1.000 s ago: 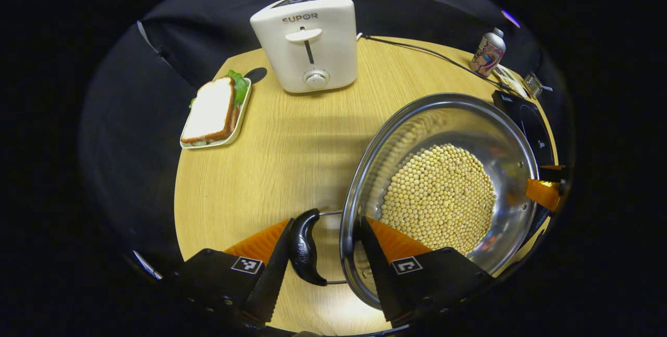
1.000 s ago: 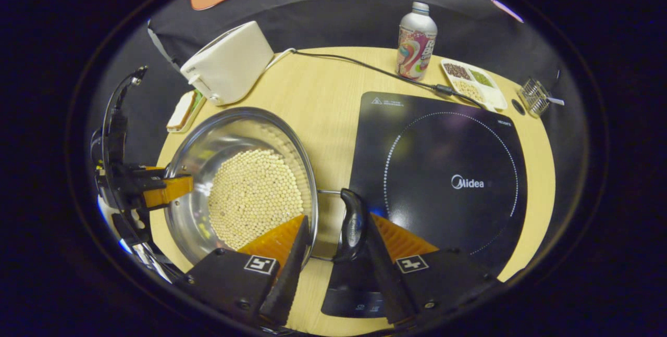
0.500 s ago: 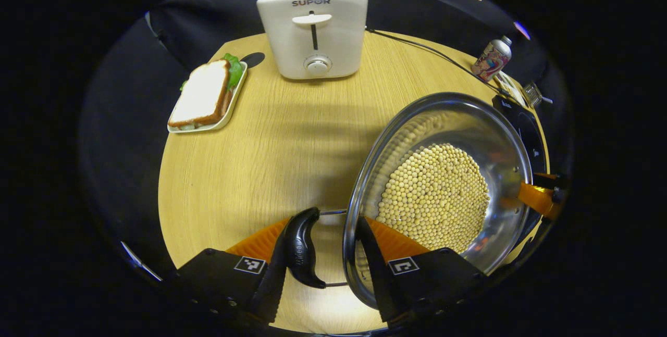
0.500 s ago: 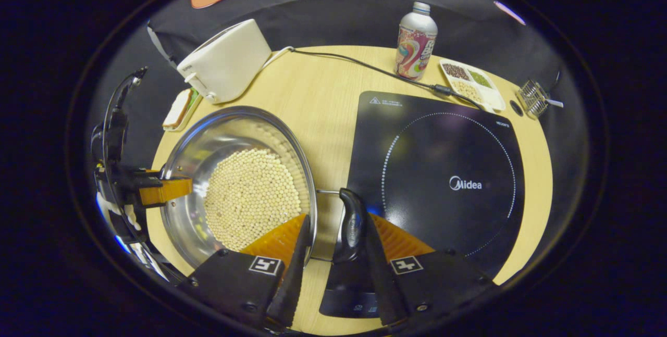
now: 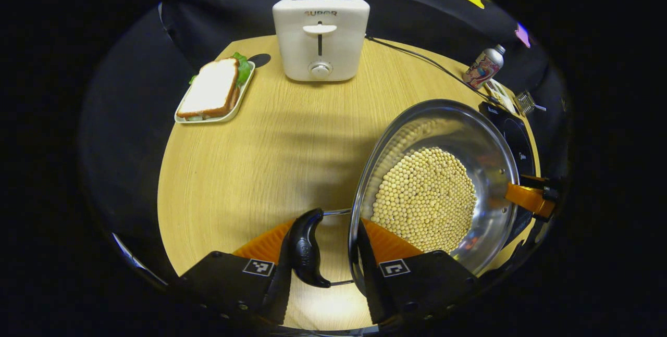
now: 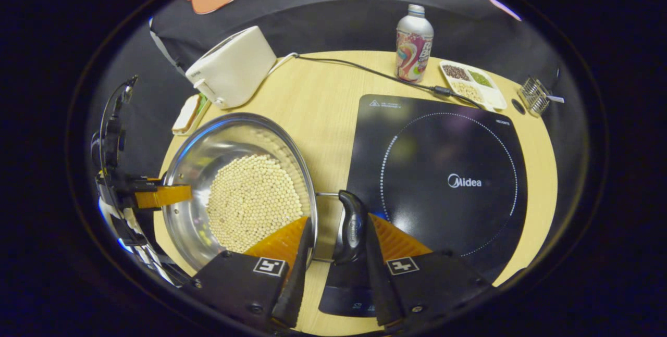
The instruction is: First push the handle of the pot to place it horizontally, then grasp the pot with both hands and set it on the induction cooktop.
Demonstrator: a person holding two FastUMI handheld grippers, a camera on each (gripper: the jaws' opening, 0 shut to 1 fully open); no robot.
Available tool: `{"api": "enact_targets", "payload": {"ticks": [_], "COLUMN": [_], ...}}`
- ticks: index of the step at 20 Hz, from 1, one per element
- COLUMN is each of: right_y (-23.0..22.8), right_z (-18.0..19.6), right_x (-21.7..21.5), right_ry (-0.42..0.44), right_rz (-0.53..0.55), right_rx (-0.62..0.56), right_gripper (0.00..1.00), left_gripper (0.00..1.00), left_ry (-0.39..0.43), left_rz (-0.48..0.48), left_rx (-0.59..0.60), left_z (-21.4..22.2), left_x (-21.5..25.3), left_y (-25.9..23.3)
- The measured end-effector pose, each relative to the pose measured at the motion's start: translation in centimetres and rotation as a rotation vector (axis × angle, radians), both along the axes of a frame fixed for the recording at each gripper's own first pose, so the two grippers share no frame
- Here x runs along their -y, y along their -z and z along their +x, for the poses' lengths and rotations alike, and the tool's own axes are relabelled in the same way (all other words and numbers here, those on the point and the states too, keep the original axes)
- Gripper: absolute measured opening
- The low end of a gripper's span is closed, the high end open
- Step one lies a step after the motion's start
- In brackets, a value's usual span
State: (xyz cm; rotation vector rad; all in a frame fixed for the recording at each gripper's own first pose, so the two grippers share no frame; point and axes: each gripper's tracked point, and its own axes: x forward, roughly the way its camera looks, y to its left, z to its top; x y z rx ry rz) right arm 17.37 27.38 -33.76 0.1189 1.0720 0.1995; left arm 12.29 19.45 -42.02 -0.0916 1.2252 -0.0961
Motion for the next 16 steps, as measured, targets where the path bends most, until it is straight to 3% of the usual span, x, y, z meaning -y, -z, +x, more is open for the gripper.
{"api": "enact_targets", "payload": {"ticks": [9, 16], "right_y": [-5.3, -7.8], "right_z": [0.0, -2.3], "right_x": [3.5, 7.9], "right_ry": [0.050, 0.131], "right_rz": [0.001, -0.017], "right_rx": [0.088, 0.111], "right_gripper": [0.54, 0.53], "left_gripper": [0.58, 0.58], "left_ry": [0.041, 0.086], "left_rz": [-0.003, -0.037], "left_rx": [0.071, 0.084], "left_z": [0.1, 0.5], "left_x": [0.0, -0.1], "left_y": [0.6, 0.8]}}
